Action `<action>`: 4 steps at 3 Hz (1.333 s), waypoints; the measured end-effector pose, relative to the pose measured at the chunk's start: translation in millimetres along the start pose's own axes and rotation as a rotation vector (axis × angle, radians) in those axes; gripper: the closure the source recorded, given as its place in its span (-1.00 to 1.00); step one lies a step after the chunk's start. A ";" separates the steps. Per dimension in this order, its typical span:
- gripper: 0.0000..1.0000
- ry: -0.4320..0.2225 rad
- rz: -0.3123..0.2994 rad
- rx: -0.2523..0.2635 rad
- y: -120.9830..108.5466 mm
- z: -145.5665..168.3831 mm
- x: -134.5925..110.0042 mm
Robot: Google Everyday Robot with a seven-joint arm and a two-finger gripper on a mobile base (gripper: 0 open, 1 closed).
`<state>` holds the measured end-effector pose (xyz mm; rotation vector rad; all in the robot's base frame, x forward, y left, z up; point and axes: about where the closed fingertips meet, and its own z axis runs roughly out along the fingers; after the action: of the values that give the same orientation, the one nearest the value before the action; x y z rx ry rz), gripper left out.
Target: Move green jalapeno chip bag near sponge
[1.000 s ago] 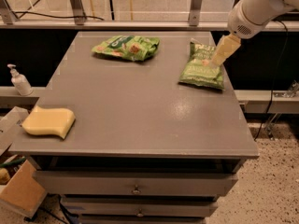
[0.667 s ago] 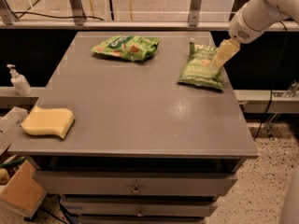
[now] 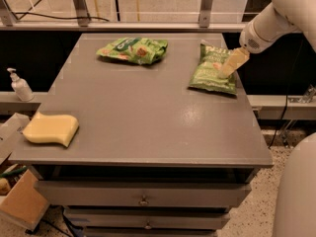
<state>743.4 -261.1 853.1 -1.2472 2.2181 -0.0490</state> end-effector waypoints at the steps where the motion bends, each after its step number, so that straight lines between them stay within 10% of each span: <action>1: -0.67 0.013 0.054 -0.067 5.7 11.6 -0.8; 4: 0.73 0.076 0.156 -0.185 23.0 -20.3 4.1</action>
Offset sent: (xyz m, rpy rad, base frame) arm -0.0147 0.0067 -0.0060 0.1028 0.2644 -0.0635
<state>713.8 -256.4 860.9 -1.1796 2.4243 0.1757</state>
